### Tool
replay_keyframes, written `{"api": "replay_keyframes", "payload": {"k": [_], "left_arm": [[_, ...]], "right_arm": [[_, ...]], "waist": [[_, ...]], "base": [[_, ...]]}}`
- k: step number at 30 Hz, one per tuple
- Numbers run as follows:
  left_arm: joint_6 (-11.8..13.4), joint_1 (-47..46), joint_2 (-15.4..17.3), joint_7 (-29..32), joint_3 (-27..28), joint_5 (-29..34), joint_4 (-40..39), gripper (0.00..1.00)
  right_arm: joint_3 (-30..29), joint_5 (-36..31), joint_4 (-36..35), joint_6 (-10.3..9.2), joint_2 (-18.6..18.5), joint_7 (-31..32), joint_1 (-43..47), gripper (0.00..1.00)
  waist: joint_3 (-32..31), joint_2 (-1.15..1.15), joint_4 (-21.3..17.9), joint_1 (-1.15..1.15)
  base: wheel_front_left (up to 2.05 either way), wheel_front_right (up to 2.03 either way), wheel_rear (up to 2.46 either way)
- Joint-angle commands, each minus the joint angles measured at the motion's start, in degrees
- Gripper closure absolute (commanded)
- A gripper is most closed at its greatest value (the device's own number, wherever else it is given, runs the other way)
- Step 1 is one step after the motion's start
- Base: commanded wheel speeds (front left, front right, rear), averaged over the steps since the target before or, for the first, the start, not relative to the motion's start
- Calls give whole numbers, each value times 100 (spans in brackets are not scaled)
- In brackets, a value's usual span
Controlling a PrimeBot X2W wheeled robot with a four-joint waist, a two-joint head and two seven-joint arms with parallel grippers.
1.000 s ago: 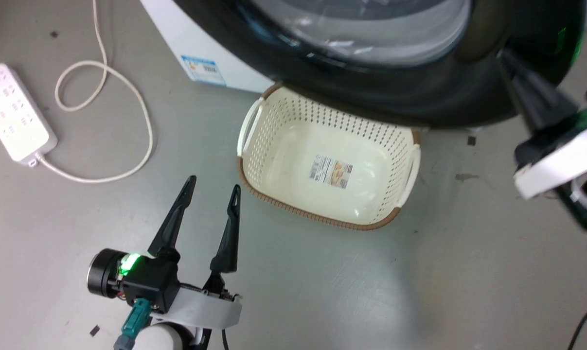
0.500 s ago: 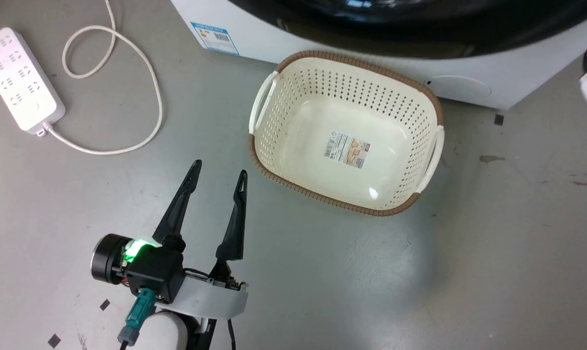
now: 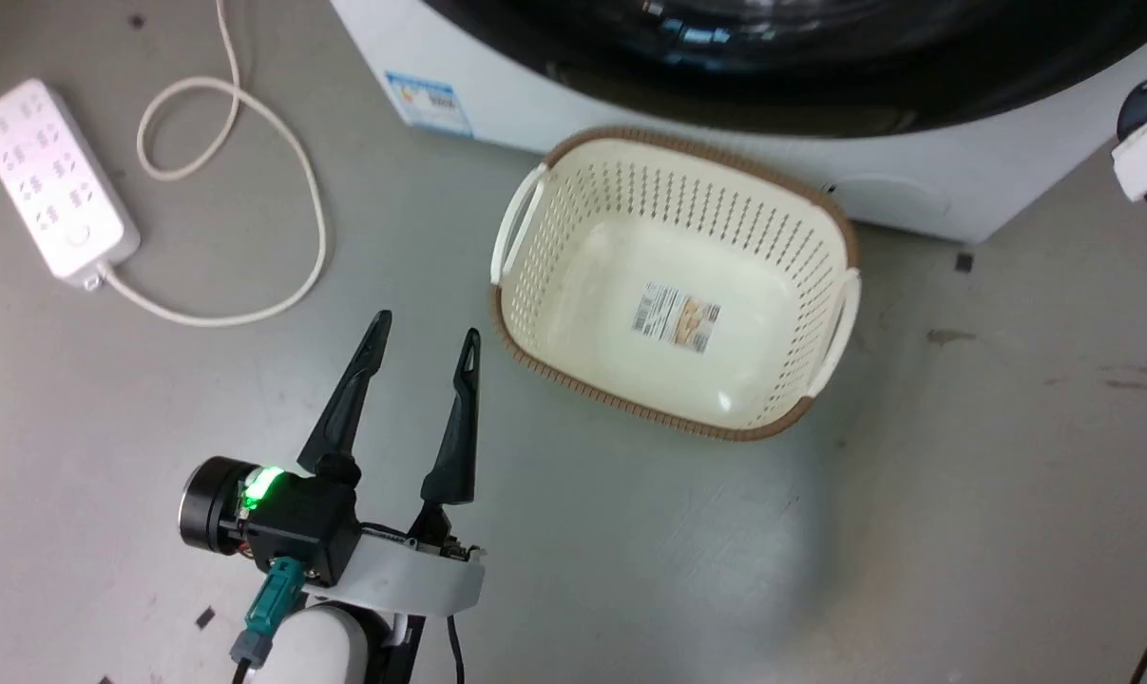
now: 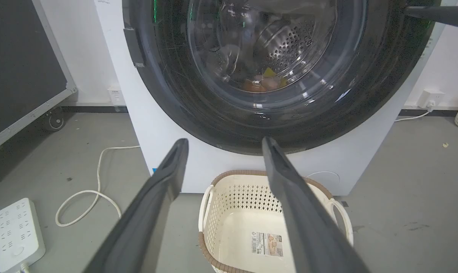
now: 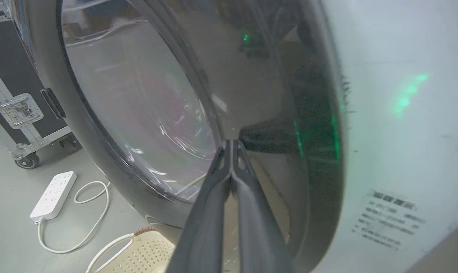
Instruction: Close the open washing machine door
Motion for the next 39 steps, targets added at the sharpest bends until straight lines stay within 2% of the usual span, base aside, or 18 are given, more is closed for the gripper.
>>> {"api": "replay_keyframes", "payload": {"k": [1, 3, 4, 5, 6, 13, 20, 25, 30, 39], "left_arm": [[-24, -31, -9, -31, 34, -13, 20, 0], [-38, -2, -11, -31, 74, -23, 49, 0], [-44, 14, -11, -31, 95, -26, 67, 0], [-51, 36, -12, -31, 117, -29, 89, 0], [-55, 64, -13, -31, 144, -33, 112, 0], [-80, 370, 15, -31, 311, -21, 367, 0], [-153, 634, 57, -31, 411, -88, 576, 0], [-197, 758, 78, -31, 451, -156, 712, 0], [-234, 829, 95, -31, 473, -231, 895, 0], [-215, 886, 100, -32, 459, -292, 1284, 0]], "right_arm": [[-80, 27, 62, -68, -88, -112, 46, 100], [-28, 56, 94, -68, -40, -203, 227, 100], [3, 61, 87, -68, -21, -265, 325, 85], [37, 48, 69, -68, -7, -345, 437, 4], [55, 54, 65, -68, 20, -393, 561, 0], [-46, -20, -327, -68, 329, -698, 1616, 0], [-881, -642, -1075, -68, 789, -820, 2978, 0], [-1624, -1070, -1875, -68, 1380, -841, 3966, 0], [-1977, -1572, -2480, -68, 1821, -834, 4783, 0], [-2326, -2274, -2864, -68, 2306, -791, 5749, 0]], "waist": [[-195, 0, -66, 0], [-386, 0, -119, 0], [-486, 0, -145, 0], [-594, 0, -174, 0], [-709, 0, -208, 0], [-1531, 0, -479, 0], [-2070, 0, -682, 0], [-2282, 0, -784, 0], [-2419, 0, -836, 0], [-2587, 0, -804, 0]], "base": [[0, 0, 0], [0, 0, 0], [0, 0, 0], [0, 0, 0], [0, 0, 0], [0, 0, 0], [0, 0, 0], [0, 0, 0], [0, 0, 0], [0, 0, 0]]}}
